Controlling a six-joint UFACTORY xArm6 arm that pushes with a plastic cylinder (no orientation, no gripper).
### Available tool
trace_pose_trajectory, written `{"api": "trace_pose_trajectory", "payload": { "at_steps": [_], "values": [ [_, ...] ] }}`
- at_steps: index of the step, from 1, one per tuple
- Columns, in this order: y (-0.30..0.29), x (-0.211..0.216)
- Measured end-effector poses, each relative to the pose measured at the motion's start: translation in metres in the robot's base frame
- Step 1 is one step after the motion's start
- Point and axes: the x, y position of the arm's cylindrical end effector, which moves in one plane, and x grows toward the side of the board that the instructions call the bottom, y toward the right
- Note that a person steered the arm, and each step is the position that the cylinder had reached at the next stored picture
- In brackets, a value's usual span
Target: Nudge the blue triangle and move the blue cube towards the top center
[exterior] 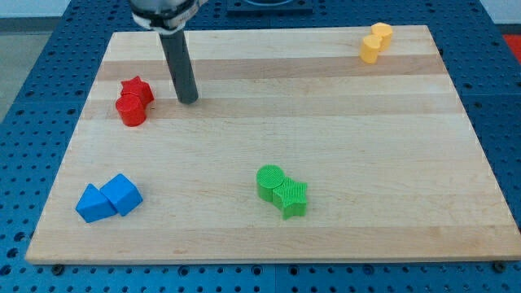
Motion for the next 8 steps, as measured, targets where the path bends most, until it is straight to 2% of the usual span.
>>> {"api": "trace_pose_trajectory", "payload": {
  "at_steps": [2,6,7,8],
  "values": [
    [0.0,0.086],
    [-0.01,0.198],
    [-0.03,0.228],
    [-0.058,0.237]
  ]
}}
